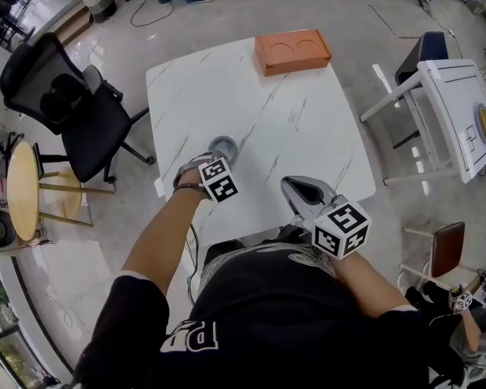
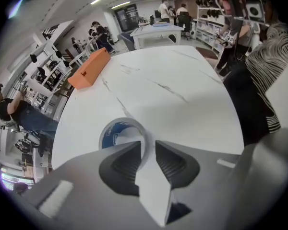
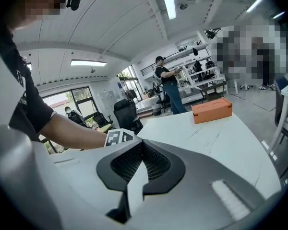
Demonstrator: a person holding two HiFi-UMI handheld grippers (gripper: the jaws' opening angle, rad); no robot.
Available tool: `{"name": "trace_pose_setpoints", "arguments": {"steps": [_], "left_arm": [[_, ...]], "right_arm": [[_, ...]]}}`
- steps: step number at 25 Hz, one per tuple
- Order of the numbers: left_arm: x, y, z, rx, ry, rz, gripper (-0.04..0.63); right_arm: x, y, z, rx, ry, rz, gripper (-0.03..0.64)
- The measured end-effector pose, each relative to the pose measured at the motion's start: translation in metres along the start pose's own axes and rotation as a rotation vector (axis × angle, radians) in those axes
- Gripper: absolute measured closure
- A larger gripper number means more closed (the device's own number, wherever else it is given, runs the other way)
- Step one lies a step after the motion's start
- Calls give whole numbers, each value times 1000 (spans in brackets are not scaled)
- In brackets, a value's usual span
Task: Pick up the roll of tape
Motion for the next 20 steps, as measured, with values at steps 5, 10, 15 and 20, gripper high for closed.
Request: {"name": "trace_pose_setpoints", "arguments": {"steps": [5, 10, 15, 20], "left_arm": [[-3, 1, 14, 38, 31, 11, 440], [-5, 0, 23, 64, 47, 12, 442], [-9, 6, 21, 50, 20, -20, 457], [-8, 7, 16, 44, 17, -41, 473]], "right_arm": [[3, -8, -4, 14, 3, 11, 618], [2, -14, -6, 23, 4, 16, 618], [5, -17, -7, 29, 14, 23, 618], [4, -16, -6, 26, 14, 23, 618]]}}
Point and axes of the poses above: the fingertips, and each gripper's own axes: z forward along the fingers, y to its left, x out of its underside, the point moved 5 cm from there along -z, backward along the fingers, and after that the axes turned 5 degrees about x, right-handed, at the moved point
